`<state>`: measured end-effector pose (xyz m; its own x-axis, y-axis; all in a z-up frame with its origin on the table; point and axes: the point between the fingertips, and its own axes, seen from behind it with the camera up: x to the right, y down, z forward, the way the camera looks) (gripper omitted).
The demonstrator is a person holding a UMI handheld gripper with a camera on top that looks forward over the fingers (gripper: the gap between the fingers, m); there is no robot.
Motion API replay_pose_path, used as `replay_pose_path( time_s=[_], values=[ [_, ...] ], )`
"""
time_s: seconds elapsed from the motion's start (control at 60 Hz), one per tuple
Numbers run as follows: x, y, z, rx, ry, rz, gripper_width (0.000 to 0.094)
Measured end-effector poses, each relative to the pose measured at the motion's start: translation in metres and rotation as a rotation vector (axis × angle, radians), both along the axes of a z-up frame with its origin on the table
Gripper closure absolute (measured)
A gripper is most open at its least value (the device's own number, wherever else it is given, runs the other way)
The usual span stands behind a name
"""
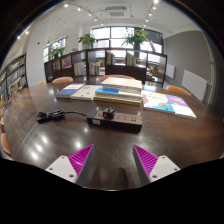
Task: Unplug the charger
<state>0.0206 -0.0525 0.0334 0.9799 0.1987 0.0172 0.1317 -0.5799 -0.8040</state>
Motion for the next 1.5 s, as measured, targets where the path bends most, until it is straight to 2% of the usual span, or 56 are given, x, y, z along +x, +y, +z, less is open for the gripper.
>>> replay_pose_path(
  time_s=[0.1, 0.25, 0.35, 0.4, 0.45, 0.55, 0.633, 0.7, 0.717, 0.75, 0.8, 0.85, 0.883, 0.933, 1.033, 1.1, 1.2, 1.417, 1.5],
  values=[
    [-0.015, 0.058, 0.0, 0.025, 0.014, -0.036, 0.0187],
    [-0.036, 0.137, -0.004, 0.057, 0.022, -0.053, 0.0294],
    [-0.041, 0.163, -0.011, 0.05, 0.027, -0.084, 0.0421],
    [-0.04, 0.173, -0.014, 0.056, 0.028, -0.107, 0.0525],
    [-0.044, 0.174, -0.015, 0.055, 0.052, -0.118, 0.0669],
    [-0.042, 0.175, -0.015, 0.062, 0.058, -0.144, 0.0754],
    [-0.042, 0.175, -0.016, 0.029, 0.044, -0.139, 0.0803],
    [-0.042, 0.173, -0.015, -0.09, 0.042, -0.141, 0.0814],
    [-0.043, 0.174, -0.007, -0.094, 0.032, -0.123, 0.0812],
    [-0.037, 0.192, 0.042, 0.0, 0.0, -0.094, 0.0812],
    [-0.01, 0.228, 0.148, 0.189, -0.011, -0.116, 0.0813],
    [0.023, 0.231, 0.235, 0.364, 0.005, -0.146, 0.0813],
    [0.053, 0.224, 0.268, 0.436, -0.006, -0.182, 0.0814],
    [0.105, 0.22, 0.302, 0.492, -0.062, -0.23, 0.0807],
    [0.175, 0.194, 0.246, 0.454, -0.08, -0.302, 0.0784],
    [0.2, 0.186, 0.188, 0.357, -0.051, -0.31, 0.0784],
    [0.219, 0.174, 0.101, 0.218, -0.058, -0.301, 0.0773],
    [0.236, 0.169, 0.008, 0.037, -0.032, -0.23, 0.0744],
    [0.228, 0.167, -0.017, -0.014, -0.015, -0.207, 0.0697]
  ],
)
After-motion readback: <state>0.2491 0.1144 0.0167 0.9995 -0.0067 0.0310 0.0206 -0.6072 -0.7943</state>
